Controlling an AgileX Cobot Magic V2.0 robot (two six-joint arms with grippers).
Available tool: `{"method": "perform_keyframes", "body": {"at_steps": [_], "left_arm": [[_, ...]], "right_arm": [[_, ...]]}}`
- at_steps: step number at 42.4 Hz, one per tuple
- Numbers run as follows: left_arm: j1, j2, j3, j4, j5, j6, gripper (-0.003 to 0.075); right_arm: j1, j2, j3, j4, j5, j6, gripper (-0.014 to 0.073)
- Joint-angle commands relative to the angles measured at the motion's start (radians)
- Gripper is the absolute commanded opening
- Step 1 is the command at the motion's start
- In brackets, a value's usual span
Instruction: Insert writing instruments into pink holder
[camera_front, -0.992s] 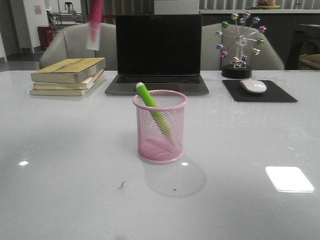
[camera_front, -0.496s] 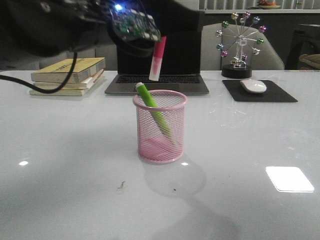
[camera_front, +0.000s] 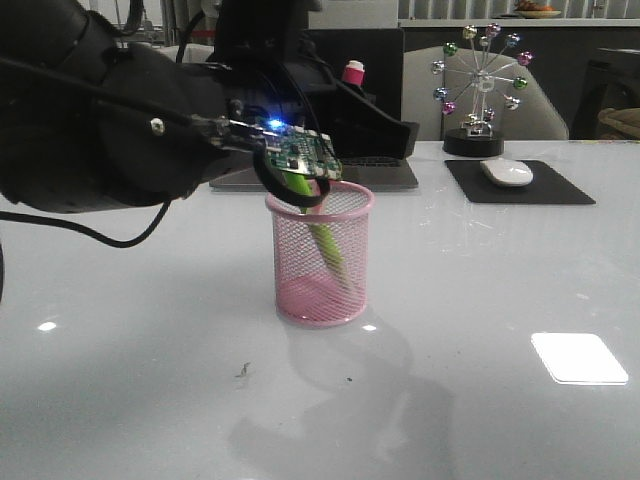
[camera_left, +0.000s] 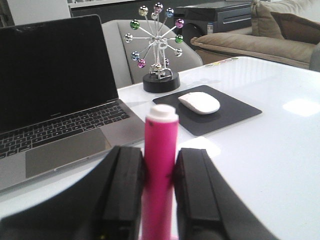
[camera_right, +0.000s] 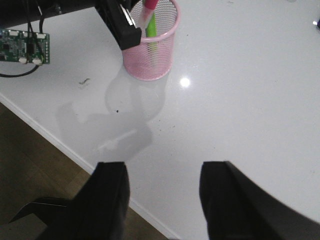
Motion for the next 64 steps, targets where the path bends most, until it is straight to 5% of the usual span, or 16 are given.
{"method": "perform_keyframes", "body": {"at_steps": [1, 9, 14, 42, 50, 64], "left_arm": [[-0.007, -0.048, -0.028, 0.066, -0.100, 0.000, 0.0354], [-0.036, -0.082, -0.028, 0.090, -0.074, 0.000, 0.0401], [-0.052, -0.179, -0.028, 0.091, 0.083, 0.000, 0.0401], [0.094, -0.918, -0.024, 0.237, 1.638, -0.005, 0.0401], [0.126, -1.074, 0.053, 0.329, 1.767, -0.115, 0.0405], [0.136, -1.239, 0.177, 0.552, 1.795, -0.439, 0.0404]], "right_arm": [[-0.008, -0.009, -0.030, -0.001, -0.066, -0.004, 0.0446], [-0.008, -0.009, -0.030, -0.001, -0.065, -0.004, 0.0446], [-0.008, -0.009, -0.030, -0.001, -0.065, -0.004, 0.0446], [-0.008, -0.009, -0.030, -0.001, -0.065, -0.004, 0.0446], [-0.008, -0.008, -0.030, 0.005, -0.071, -0.004, 0.0446], [-0.008, -0.017, -0.026, 0.006, -0.066, -0.004, 0.0446]]}}
